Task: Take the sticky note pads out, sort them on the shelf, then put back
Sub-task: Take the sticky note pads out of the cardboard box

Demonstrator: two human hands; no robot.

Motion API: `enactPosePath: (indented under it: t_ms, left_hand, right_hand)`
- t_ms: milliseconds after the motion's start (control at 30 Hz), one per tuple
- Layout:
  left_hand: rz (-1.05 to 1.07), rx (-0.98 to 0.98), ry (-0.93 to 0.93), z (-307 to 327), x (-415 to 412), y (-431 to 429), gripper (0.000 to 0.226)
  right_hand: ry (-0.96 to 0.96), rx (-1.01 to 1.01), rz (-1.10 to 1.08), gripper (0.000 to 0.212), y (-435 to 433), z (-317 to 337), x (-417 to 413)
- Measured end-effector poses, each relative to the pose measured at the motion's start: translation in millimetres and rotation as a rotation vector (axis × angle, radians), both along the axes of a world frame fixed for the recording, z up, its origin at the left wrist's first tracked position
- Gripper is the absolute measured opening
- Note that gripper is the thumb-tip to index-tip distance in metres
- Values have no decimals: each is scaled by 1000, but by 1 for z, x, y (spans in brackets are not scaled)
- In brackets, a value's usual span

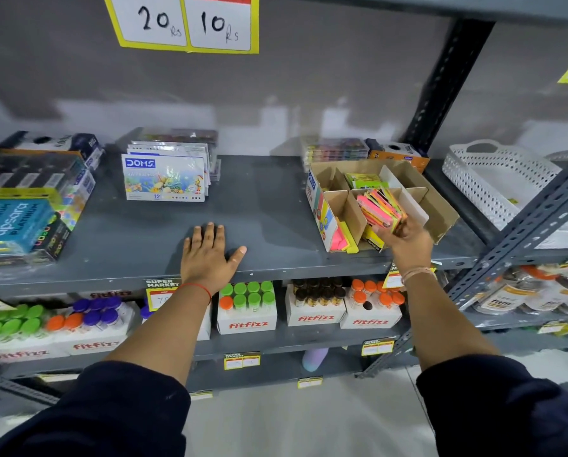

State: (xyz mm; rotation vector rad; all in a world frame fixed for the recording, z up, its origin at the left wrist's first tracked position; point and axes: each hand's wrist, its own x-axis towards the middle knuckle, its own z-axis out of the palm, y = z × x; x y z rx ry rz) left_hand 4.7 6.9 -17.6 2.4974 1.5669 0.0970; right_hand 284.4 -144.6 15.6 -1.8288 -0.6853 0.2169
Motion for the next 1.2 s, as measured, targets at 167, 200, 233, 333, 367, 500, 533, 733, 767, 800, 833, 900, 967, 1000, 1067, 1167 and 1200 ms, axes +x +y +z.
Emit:
enactPosePath:
  t_ms: [167, 200, 233, 333, 367, 500, 533, 733, 767, 800, 833, 900, 967, 1000, 1067, 1167, 1200]
  left_hand:
    - [-11, -23, 8, 1, -1, 1, 71]
    - [-19, -28, 9, 1, -2, 2, 70]
    - [-30, -30, 9, 2, -4, 4, 69]
    - [-35, -20, 4, 3, -11, 12, 66]
    - [-26, -17, 4, 3, -14, 15, 65]
    - [-10, -23, -3, 2, -18, 17, 64]
    - [-11, -28, -1, 2, -18, 17, 64]
    - [-3, -35, -36, 2, -22, 19, 63]
    - [1, -32, -44, 2, -24, 19, 62]
    - [2, -29, -45, 2, -25, 19, 62]
    - [1, -29, -43, 1, -26, 19, 62]
    - [-1, -28, -40, 1, -26, 19, 62]
    - [-2, -26, -42, 0, -26, 19, 61]
    - [-3, -26, -43, 0, -26, 19, 61]
    - [-6, -25, -40, 0, -26, 19, 61]
    - [-11, -27, -37, 0, -27, 20, 61]
    - [-12, -30, -36, 0, -27, 20, 61]
  right_hand:
    - [-142, -80, -102, 41, 9, 7, -7]
    - [-149, -69, -152, 41, 10, 10, -7]
    - [-152, -52, -220, 39, 11, 15, -8]
    - [-203, 115, -339, 32, 10, 40, -15]
    - [-253, 174, -342, 32, 11, 51, -19]
    - [-498, 172, -151, 39, 23, 85, -57]
    - [-605, 128, -70, 41, 29, 87, -69]
    - [-1274, -397, 282, 59, 60, 47, -114]
    - [-1319, -506, 302, 58, 62, 37, -118]
    - [-1356, -609, 318, 55, 64, 28, -121]
    - [-1394, -688, 316, 53, 64, 20, -124]
    - [-1429, -774, 319, 51, 66, 8, -126]
    - [-1436, -803, 309, 53, 66, 2, -127]
    - [-1435, -807, 313, 55, 66, 3, -127]
    - [-1373, -828, 355, 62, 64, 8, -127]
    - [-1292, -836, 419, 65, 56, 20, -133]
    - [-1247, -819, 450, 63, 56, 21, -132]
